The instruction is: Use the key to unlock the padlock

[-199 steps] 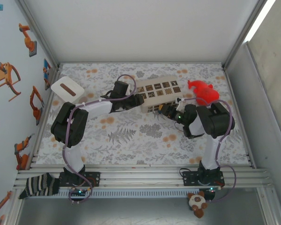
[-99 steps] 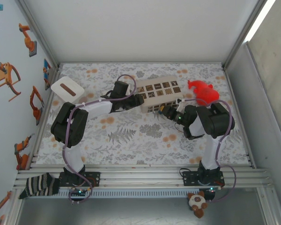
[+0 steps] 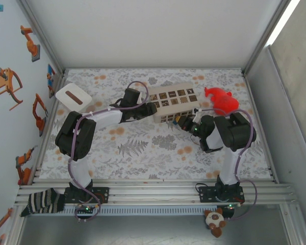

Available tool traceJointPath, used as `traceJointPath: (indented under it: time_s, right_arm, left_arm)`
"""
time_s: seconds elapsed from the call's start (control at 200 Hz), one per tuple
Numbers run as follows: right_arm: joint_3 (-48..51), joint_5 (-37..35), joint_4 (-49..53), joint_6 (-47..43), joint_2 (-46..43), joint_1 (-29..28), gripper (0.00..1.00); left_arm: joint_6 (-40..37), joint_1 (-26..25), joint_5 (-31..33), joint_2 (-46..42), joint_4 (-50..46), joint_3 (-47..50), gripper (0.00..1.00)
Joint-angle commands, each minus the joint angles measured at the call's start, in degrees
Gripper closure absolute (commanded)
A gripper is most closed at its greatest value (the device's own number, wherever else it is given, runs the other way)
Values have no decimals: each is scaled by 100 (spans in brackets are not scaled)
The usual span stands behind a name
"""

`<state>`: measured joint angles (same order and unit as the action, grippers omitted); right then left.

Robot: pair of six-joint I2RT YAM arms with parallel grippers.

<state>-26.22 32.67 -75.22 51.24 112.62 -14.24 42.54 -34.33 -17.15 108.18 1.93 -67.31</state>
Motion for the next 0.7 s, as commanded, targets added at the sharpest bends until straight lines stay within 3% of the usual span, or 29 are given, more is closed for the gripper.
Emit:
traceJointPath:
  time_s: [0.0,0.696]
  right_arm:
    - [106,-308,13,-2,-304,13,100]
    - [459,-1504,-399,435,-1062,100,100]
  left_arm:
    - [-150,-65,191,36,-608,200,38]
    - [-89,-165,282,124,-601,323,38]
